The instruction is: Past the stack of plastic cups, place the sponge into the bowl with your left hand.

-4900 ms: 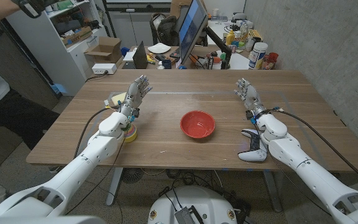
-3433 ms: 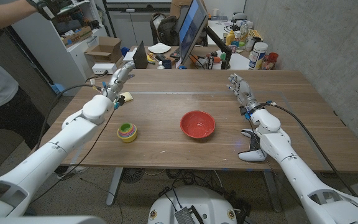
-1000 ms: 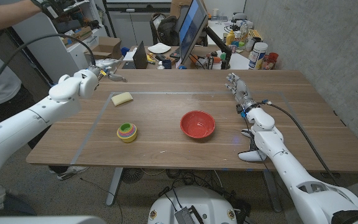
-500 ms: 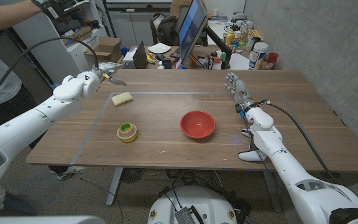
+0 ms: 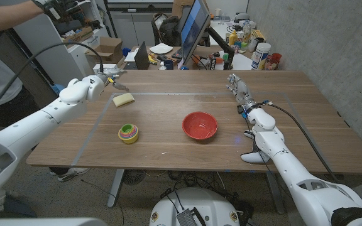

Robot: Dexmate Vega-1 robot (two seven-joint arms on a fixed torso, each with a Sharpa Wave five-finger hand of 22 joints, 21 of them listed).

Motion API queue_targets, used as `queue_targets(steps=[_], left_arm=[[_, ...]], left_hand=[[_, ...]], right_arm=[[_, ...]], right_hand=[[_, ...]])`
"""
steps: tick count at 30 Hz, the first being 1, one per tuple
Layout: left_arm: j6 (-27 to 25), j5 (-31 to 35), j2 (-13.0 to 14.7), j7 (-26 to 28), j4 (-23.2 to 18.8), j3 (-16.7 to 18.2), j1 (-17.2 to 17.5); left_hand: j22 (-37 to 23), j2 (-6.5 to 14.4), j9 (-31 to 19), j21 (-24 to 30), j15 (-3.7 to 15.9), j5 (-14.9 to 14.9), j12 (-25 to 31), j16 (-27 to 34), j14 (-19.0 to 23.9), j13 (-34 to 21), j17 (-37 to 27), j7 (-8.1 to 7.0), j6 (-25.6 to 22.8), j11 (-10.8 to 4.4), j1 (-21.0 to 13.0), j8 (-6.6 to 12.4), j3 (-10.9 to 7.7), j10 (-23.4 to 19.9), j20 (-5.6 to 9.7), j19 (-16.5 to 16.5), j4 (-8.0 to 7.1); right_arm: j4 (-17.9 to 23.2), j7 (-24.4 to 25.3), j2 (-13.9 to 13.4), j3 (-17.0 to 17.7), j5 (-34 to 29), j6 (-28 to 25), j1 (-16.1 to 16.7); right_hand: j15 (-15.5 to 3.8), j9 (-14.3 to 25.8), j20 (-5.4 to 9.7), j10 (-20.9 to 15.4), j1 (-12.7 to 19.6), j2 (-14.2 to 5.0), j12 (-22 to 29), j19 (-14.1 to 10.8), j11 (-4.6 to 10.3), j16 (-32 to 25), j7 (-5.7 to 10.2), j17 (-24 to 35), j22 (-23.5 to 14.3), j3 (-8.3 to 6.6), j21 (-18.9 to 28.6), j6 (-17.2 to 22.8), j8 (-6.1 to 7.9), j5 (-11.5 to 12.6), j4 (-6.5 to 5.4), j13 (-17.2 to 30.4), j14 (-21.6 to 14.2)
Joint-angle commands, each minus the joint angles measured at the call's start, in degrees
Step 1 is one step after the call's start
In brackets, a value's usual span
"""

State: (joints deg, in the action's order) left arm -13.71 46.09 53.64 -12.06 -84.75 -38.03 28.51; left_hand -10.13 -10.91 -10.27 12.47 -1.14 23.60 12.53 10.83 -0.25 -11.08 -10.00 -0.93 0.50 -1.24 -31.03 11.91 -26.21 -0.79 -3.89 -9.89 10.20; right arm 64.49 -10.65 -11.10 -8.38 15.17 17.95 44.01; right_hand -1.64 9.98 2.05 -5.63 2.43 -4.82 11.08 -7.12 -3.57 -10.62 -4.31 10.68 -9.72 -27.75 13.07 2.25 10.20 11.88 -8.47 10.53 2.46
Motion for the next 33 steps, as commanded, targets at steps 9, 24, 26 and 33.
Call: queue_targets(steps=[9, 24, 26, 33], left_arm=[[-0.3, 2.7, -1.6, -2.5, 3.6, -3.6, -1.7], [-3.0, 5.4, -0.3, -3.0, 2.3, -4.0, -0.2], [-3.9, 7.8, -0.3, -2.7, 2.5, -5.0, -0.3], [-4.9, 6.4, -1.2, 1.2, 3.5, -3.7, 0.6]], left_hand=[[-0.2, 0.0, -0.3, -0.4, -0.49, 1.1, 0.0, -0.3, 0.1, -0.1, -0.2, 0.05, 0.3, -0.15, -1.6, -0.31, 1.04, 0.0, 0.15, 0.0, 0.03], [-0.2, 0.1, -0.3, -0.5, -0.52, 2.1, 0.0, -0.3, 0.0, -0.2, -0.2, 0.08, 0.3, -0.2, -3.1, -0.4, 2.25, 0.0, 0.08, 0.0, -0.06], [-0.2, 0.1, -0.3, -0.5, -0.44, 2.3, 0.1, -0.2, 0.1, -0.2, -0.2, 0.0, 0.1, -0.23, -3.4, -0.36, 2.49, -0.2, 0.09, -0.1, -0.09], [-0.2, 0.1, -0.3, -0.6, -0.27, 2.7, 0.2, -0.1, 0.4, -0.2, -0.2, 0.09, -0.2, -0.43, -4.0, -0.3, 3.13, -0.8, -0.22, -0.1, -0.19]], right_arm=[[-1.2, -0.7, 0.3, 0.4, -0.2, 0.1, -0.6], [-1.9, -1.2, 0.5, 0.3, -0.5, 0.3, -0.8], [-1.7, -1.3, 0.5, 0.4, -0.4, 0.3, -0.6], [-1.1, -1.2, 0.3, 0.4, -0.5, 0.1, -0.3]], right_hand=[[0.42, 0.3, 1.62, -0.4, -0.4, -1.81, 0.1, -0.5, 0.13, -0.3, -0.19, 0.0, -0.3, 0.34, -0.2, 0.0, 0.56, 0.4, -0.15, 0.3, 0.1], [0.47, 0.3, 1.56, -0.4, -0.5, -1.88, 0.1, -0.6, 0.05, -0.3, -0.25, 0.0, -0.3, 0.48, -0.4, 0.1, 0.55, 0.5, -0.15, 0.3, 0.1], [0.47, 0.3, 1.56, -0.5, -0.5, -1.89, 0.1, -0.6, 0.0, -0.3, -0.27, 0.0, -0.3, 0.49, -0.5, 0.1, 0.54, 0.5, -0.15, 0.3, 0.1], [0.39, 0.3, 1.63, -0.5, -0.5, -1.84, 0.1, -0.7, 0.13, -0.3, -0.21, 0.0, -0.3, 0.59, -0.6, 0.0, 0.53, 0.5, -0.13, 0.3, 0.1]])
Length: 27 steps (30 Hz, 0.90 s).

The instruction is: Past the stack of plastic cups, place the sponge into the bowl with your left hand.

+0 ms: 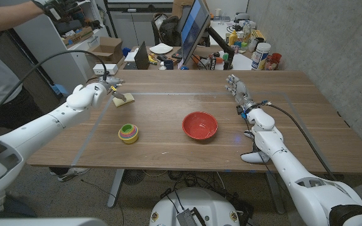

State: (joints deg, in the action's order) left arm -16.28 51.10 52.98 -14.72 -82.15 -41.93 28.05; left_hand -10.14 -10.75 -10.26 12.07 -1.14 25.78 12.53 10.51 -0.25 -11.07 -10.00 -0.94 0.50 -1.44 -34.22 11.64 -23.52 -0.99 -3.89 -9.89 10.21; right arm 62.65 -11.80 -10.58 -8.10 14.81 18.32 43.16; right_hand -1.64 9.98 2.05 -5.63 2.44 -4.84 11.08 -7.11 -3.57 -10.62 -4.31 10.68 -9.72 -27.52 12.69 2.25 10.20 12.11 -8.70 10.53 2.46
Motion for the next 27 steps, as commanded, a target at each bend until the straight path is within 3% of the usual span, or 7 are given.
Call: queue_targets(steps=[1, 14, 27], left_arm=[[-1.9, 2.0, -0.6, 4.2, 1.4, -0.2, 0.7], [0.4, -0.5, -3.6, 6.1, 9.4, -2.3, -2.3], [0.6, -0.3, -6.5, 11.0, 16.6, -5.7, -5.6]], left_hand=[[-0.2, 0.0, -0.3, -0.2, -0.31, 0.6, 0.3, 0.2, 0.4, -0.2, -0.2, 0.1, -0.2, -0.15, -0.9, -0.06, 0.55, -0.6, -0.41, -0.1, -0.22], [-0.2, 0.2, -0.3, -0.2, -0.38, 1.4, 0.0, 0.0, 0.0, -0.3, -0.2, 0.22, 0.4, 0.05, -1.7, -0.43, 1.79, -0.1, -0.97, -0.5, -0.57], [-0.3, 0.6, -0.4, -0.1, -0.26, 2.0, 0.2, 0.1, 0.4, -0.3, -0.2, 0.37, -0.3, -0.11, -2.5, -0.26, 2.79, -0.6, -0.99, -0.8, -0.81]], right_arm=[[0.6, 0.1, -0.1, 0.1, -0.2, -0.1, 0.5], [-1.9, 0.2, 0.5, -0.5, -1.0, 0.2, -1.2], [-7.9, -2.4, 1.7, -0.4, -1.2, 3.3, -4.3]], right_hand=[[0.38, 0.3, 1.64, -0.5, -0.5, -1.83, 0.1, -0.7, 0.14, -0.3, -0.2, 0.0, -0.3, 0.37, -0.2, 0.1, 0.53, 0.3, 0.1, 0.3, 0.1], [0.43, 0.3, 1.62, -0.5, -0.5, -1.75, 0.1, -0.8, 0.15, -0.3, -0.22, 0.0, -0.3, 0.48, -0.3, 0.1, 0.53, 0.3, 0.11, 0.3, 0.0], [0.52, 0.3, 1.45, -0.5, -0.5, -1.6, 0.1, -0.9, -0.05, -0.3, -0.33, 0.0, -0.3, 0.63, -0.3, 0.0, 0.52, 0.4, 0.17, 0.3, -0.1]])
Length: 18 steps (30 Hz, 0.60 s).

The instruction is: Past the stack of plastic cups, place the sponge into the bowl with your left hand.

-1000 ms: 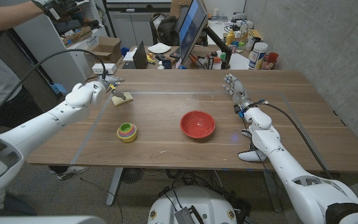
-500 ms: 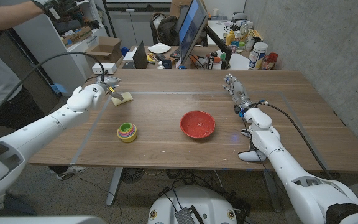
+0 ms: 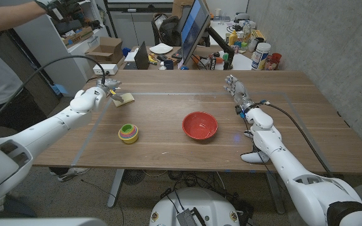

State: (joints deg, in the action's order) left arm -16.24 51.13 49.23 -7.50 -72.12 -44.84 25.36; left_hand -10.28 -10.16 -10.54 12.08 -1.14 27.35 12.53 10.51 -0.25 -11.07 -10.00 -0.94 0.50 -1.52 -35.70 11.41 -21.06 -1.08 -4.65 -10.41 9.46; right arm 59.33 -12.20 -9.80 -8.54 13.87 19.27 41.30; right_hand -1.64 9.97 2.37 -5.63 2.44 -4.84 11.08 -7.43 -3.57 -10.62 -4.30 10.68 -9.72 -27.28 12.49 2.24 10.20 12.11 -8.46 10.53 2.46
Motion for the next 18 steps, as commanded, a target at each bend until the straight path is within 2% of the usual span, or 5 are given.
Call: queue_targets(steps=[1, 12, 14, 15, 18], left_arm=[[0.3, 0.1, -2.9, 4.5, 6.9, -3.2, -3.1], [1.5, -2.3, -6.5, 6.9, 13.3, -6.5, -5.1], [1.2, -3.0, -6.8, 7.7, 14.0, -6.7, -5.1], [0.7, -3.5, -7.5, 10.8, 14.9, -6.5, -4.5], [1.0, -4.7, -7.7, 10.1, 15.7, -7.0, -4.9]], left_hand=[[-0.1, 0.0, -0.1, -0.1, -0.26, 0.5, 0.2, 0.2, 0.4, -0.3, -0.2, 0.33, -0.3, -0.08, -1.1, -0.03, 0.39, -0.6, -0.23, -0.3, -0.08], [-0.2, 0.3, -0.1, 0.0, -0.13, 0.9, 0.3, 0.2, 0.5, -0.4, -0.2, 0.27, -0.3, -0.26, -1.8, -0.11, 1.0, -0.8, -0.51, -0.9, -0.24], [-0.2, 0.7, -0.1, 0.4, -0.03, 1.1, 0.4, 0.4, 1.2, -0.4, -0.2, 0.3, -0.5, -0.35, -2.4, -0.11, 1.26, -1.2, -0.45, -2.1, -0.3], [-0.2, 1.0, -0.1, 0.8, 0.25, 1.4, 0.6, 0.6, 1.9, -0.4, -0.2, 0.42, -0.8, -0.37, -3.2, -0.02, 1.54, -1.8, -0.23, -3.2, -0.34], [-0.2, 1.7, -0.1, 1.8, 0.6, 1.9, 1.3, 0.9, 4.2, -0.4, -0.1, 0.84, -2.5, -0.61, -5.6, 0.35, 2.35, -4.2, 0.73, -7.0, -0.43]], right_arm=[[-4.9, -2.3, 1.0, 0.2, -0.1, 2.5, -2.6], [-7.0, -3.9, 0.9, 1.0, -0.4, 3.6, -3.5], [-7.2, -4.1, 1.0, 1.3, -0.3, 3.9, -3.5], [-7.8, -4.4, 1.1, 1.5, -0.2, 4.3, -3.7], [-8.0, -4.5, 1.0, 1.7, -0.3, 4.2, -3.9]], right_hand=[[0.46, 0.3, 1.17, -0.4, -0.5, -1.57, 0.1, -0.6, 0.15, -0.3, -0.27, -0.1, -0.3, 0.41, -0.2, 0.0, 0.5, 0.4, -0.06, 0.3, -0.1], [0.88, 0.3, 0.94, -0.6, -0.5, -1.44, 0.1, -0.8, 0.01, -0.4, -0.3, -0.1, -0.3, 0.52, -0.2, 0.1, 0.53, 0.4, 0.05, 0.3, -0.6], [0.89, 0.3, 0.9, -0.6, -0.5, -1.41, 0.1, -0.8, 0.05, -0.4, -0.31, -0.1, -0.3, 0.55, -0.2, 0.1, 0.52, 0.4, 0.07, 0.3, -0.6], [0.94, 0.3, 0.87, -0.6, -0.5, -1.4, 0.1, -0.9, 0.09, -0.4, -0.32, -0.1, -0.3, 0.56, -0.2, 0.1, 0.54, 0.4, 0.07, 0.3, -0.6], [0.93, 0.3, 0.89, -0.6, -0.5, -1.39, 0.1, -0.9, 0.19, -0.4, -0.27, -0.1, -0.3, 0.6, -0.3, 0.1, 0.53, 0.4, 0.09, 0.2, -0.7]])
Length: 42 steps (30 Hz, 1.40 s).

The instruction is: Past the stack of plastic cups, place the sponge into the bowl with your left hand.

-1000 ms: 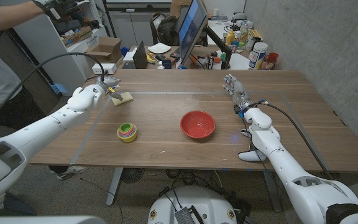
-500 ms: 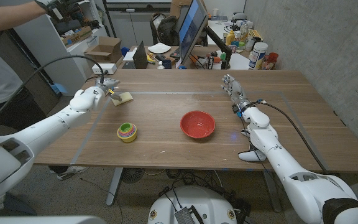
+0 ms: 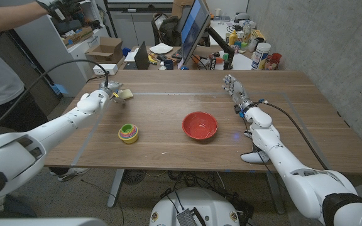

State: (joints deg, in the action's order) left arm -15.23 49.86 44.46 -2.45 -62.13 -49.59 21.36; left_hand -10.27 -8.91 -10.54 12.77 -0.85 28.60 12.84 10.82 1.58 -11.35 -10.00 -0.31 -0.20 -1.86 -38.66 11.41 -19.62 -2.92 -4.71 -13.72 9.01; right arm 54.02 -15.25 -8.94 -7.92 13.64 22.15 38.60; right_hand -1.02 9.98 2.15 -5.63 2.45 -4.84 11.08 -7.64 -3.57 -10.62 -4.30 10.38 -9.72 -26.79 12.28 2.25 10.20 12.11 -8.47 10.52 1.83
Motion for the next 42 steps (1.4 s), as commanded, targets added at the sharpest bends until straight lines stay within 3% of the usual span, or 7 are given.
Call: queue_targets(steps=[1, 13, 21, 30, 32, 37, 42], left_arm=[[-0.2, -3.5, -2.9, 6.4, 5.8, -2.4, -0.6], [-2.1, -7.5, -4.3, 12.5, 7.4, -2.0, -0.1], [1.4, -11.6, -8.1, 22.5, 16.6, -2.3, -1.5], [6.8, -20.3, -12.3, 31.8, 27.4, -1.6, -3.0], [8.1, -21.7, -12.2, 32.2, 27.9, -1.8, -3.2], [6.2, -24.9, -9.9, 30.1, 22.2, -0.6, -1.4], [4.6, -26.4, -8.9, 30.9, 19.0, 0.4, 0.0]], left_hand=[[-0.2, 0.7, -0.2, 1.4, 0.14, 0.8, 1.0, 0.7, 3.0, -0.2, -0.1, 0.32, -2.1, -0.26, -3.4, 0.35, 1.09, -2.7, 1.08, -4.8, 0.01], [-0.3, 5.5, -0.4, 5.1, 3.75, 0.7, 3.3, 2.5, 15.1, -0.4, -0.3, 0.84, -10.2, -1.93, -11.0, 1.75, 2.89, -12.1, 3.61, -19.2, -1.43], [-0.5, 10.3, -0.4, 9.1, 8.76, -1.6, 5.8, 4.2, 29.3, -0.5, -0.5, 0.82, -22.2, -4.57, -17.9, 3.47, 3.39, -24.3, 7.78, -31.3, -1.37], [-1.0, 12.7, -0.5, 15.2, 11.23, -5.7, 7.4, 5.8, 43.9, -0.5, -0.6, 2.15, -33.5, -3.66, -22.3, 4.67, 3.59, -35.5, 10.72, -43.6, -1.12], [-1.1, 13.6, -0.5, 16.9, 12.54, -7.0, 7.7, 6.4, 49.0, -0.6, -0.4, 3.13, -37.3, -2.62, -24.1, 5.18, 2.92, -38.9, 11.24, -46.2, -0.71], [-1.3, 15.7, -0.5, 20.0, 14.01, -9.5, 8.4, 7.2, 58.0, -0.6, -0.5, 4.81, -43.6, -2.18, -28.4, 5.77, 0.57, -45.1, 12.93, -49.6, 0.28], [-1.8, 17.2, -0.5, 23.4, 13.97, -12.3, 10.3, 8.3, 66.4, -1.7, -0.7, 7.4, -49.2, -0.67, -31.6, 6.26, -1.0, -52.4, 14.69, -52.5, 0.3]], right_arm=[[-3.0, -1.5, 0.2, 1.2, -0.1, 1.4, -1.3], [-9.5, -3.1, 1.0, 2.5, -0.5, 4.7, -4.3], [-17.3, -3.5, 1.4, 2.8, -3.2, 8.2, -8.8], [-25.8, -4.3, 3.3, 5.2, -4.5, 11.7, -13.2], [-26.8, -4.5, 3.5, 5.4, -5.2, 11.9, -13.9], [-27.6, -4.6, 3.9, 6.0, -6.7, 11.9, -14.6], [-24.0, -4.0, 3.7, 6.2, -7.5, 11.8, -12.7]], right_hand=[[0.36, 0.3, 1.03, -0.6, -0.5, -1.39, 0.1, -0.7, 0.21, -0.4, -0.31, 0.2, -0.3, 0.11, -0.1, 0.1, 0.53, 0.4, 0.11, 0.3, 0.0], [0.45, 0.3, 0.92, -0.6, -0.4, -1.4, 0.1, -0.8, 0.24, -0.4, -0.31, 0.1, -0.3, 0.25, -0.2, 0.1, 0.54, 0.5, 0.15, 0.2, -0.3], [0.52, 0.3, 0.82, -0.7, -0.4, -1.36, 0.1, -1.0, 0.11, -0.4, -0.24, 0.1, -0.3, 0.3, -0.2, 0.2, 0.57, 0.5, 0.22, 0.2, -0.4], [0.59, 0.3, 0.71, -1.0, -0.2, -1.31, 0.2, -1.1, 0.24, -0.5, -0.22, 0.0, -0.3, 0.29, -0.3, 0.4, 0.61, 0.5, 0.43, 0.2, -1.0], [0.51, 0.3, 0.77, -1.0, -0.1, -1.31, 0.2, -1.2, 0.35, -0.5, -0.19, 0.0, -0.3, 0.29, -0.3, 0.5, 0.64, 0.6, 0.47, 0.2, -1.1], [0.56, 0.3, 0.8, -1.1, -0.1, -1.31, 0.3, -1.2, 0.37, -0.5, -0.2, 0.0, -0.3, 0.29, -0.3, 0.6, 0.66, 0.6, 0.52, 0.2, -1.1], [0.46, 0.2, 0.87, -1.2, -0.1, -1.33, 0.2, -1.2, 0.35, -0.4, -0.15, 0.0, -0.3, 0.29, -0.3, 0.6, 0.65, 0.6, 0.56, 0.2, -1.2]])
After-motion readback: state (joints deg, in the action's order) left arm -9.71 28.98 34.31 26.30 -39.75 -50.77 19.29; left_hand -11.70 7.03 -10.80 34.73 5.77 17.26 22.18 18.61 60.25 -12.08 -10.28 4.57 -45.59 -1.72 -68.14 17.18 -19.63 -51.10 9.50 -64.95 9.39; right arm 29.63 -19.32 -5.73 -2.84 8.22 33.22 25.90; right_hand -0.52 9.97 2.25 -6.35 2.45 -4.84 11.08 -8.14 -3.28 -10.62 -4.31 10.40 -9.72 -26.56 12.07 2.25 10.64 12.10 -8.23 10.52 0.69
